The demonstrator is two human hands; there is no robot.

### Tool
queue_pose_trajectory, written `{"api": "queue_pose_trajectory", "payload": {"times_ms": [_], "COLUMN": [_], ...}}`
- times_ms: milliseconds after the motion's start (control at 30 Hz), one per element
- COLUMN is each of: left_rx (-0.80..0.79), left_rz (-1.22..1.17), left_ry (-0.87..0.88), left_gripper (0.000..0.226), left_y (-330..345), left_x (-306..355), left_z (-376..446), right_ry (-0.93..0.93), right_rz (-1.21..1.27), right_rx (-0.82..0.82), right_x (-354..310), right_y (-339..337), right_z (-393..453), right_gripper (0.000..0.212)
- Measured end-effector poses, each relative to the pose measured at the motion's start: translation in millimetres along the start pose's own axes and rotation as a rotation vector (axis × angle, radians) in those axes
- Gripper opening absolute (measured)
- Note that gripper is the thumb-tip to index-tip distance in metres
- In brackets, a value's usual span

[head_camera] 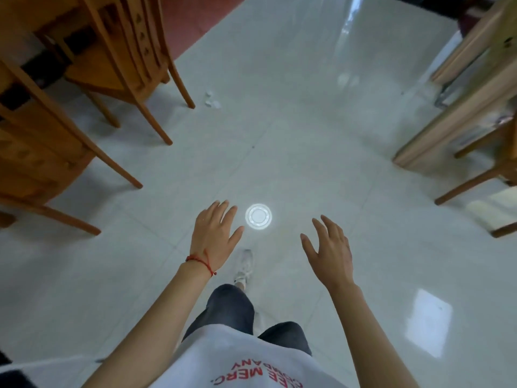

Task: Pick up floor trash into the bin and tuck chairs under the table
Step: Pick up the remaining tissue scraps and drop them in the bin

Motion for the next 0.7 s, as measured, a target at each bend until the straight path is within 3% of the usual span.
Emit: {"api": "queue_pose_trajectory", "payload": {"times_ms": [500, 700], "left_rx": [-0.119, -0.131], "left_rz": [-0.004, -0.017], "left_ry": [0.161, 0.191], "left_gripper": [0.062, 0.057], "left_y": [-33, -38], "left_x": [7, 22], "left_z": [264, 343], "right_ry": [0.177, 0.227], "right_rz": [0.046, 0.057], "right_rx": [0.079, 0.104], "right_x": [20, 37], "right_y": [-52, -75], "right_z": [205, 264], "right_gripper": [0.046, 0.045]}}
Point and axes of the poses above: each hand's wrist, its own z-axis towards the middle knuckle, its own y-axis out of the palm, x = y × z, the point moved 9 cm from there along z, towards the middle knuckle, and after that the axes turned 5 degrees about -x, right-handed, at the moved point
